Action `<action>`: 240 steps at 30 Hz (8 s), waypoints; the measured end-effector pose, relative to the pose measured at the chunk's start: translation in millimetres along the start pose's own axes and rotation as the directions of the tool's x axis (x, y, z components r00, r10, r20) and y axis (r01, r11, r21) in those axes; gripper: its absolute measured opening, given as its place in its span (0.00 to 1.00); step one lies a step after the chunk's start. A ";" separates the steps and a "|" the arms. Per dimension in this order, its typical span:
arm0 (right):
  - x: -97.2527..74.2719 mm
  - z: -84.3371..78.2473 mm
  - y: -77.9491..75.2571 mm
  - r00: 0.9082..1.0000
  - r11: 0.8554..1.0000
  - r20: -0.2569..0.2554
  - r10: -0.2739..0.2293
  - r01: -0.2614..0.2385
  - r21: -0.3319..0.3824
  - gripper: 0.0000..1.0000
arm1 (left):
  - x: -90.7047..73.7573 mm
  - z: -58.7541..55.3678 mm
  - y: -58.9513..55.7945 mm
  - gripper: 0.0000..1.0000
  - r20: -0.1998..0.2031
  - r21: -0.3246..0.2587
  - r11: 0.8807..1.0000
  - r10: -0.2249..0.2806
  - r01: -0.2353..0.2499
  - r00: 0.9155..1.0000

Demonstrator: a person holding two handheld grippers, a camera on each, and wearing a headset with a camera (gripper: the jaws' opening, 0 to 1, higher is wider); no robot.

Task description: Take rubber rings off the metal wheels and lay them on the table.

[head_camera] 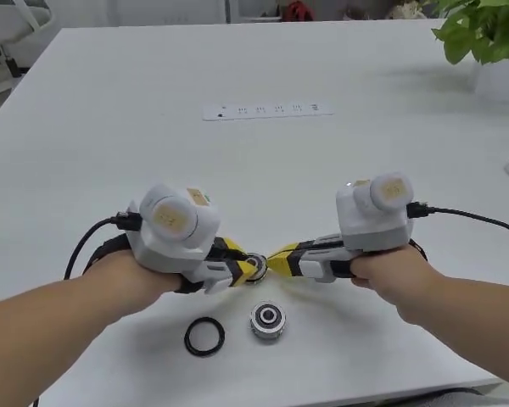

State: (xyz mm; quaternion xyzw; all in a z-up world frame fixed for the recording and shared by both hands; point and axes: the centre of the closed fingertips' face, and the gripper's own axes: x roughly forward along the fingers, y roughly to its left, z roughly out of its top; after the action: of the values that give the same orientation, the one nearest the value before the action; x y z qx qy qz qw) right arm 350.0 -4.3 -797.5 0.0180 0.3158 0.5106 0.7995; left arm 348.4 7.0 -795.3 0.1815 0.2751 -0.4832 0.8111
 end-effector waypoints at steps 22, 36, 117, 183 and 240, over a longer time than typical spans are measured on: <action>0.4 2.4 5.6 1.000 1.000 -0.005 0.007 -0.007 0.000 0.00 | -0.1 0.0 -0.5 0.12 -0.019 0.009 1.000 0.005 -0.004 1.000; -0.4 3.2 9.6 1.000 1.000 -0.008 0.018 -0.018 -0.021 0.00 | 0.4 0.0 -2.0 0.12 -0.029 0.013 1.000 0.007 -0.006 1.000; -18.7 42.9 29.5 0.991 0.998 0.122 0.062 -0.063 0.008 0.00 | -58.1 44.8 -10.4 0.43 0.146 0.027 1.000 0.004 -0.008 0.989; -6.3 35.6 86.8 0.973 0.976 0.077 0.215 -0.216 0.007 0.00 | -132.2 4.6 -12.7 0.67 0.166 -0.047 0.995 0.099 -0.093 0.981; 20.7 -22.3 110.6 0.956 0.963 -0.116 0.271 -0.269 0.036 0.04 | -133.7 -31.6 -34.4 0.66 0.105 -0.069 0.995 0.081 -0.074 0.991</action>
State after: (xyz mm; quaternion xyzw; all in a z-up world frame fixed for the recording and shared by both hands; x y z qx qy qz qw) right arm 255.0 59.1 -786.5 0.0384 0.3627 0.6120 0.7017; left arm 258.4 100.1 -737.9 0.1393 0.2392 -0.4514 0.8483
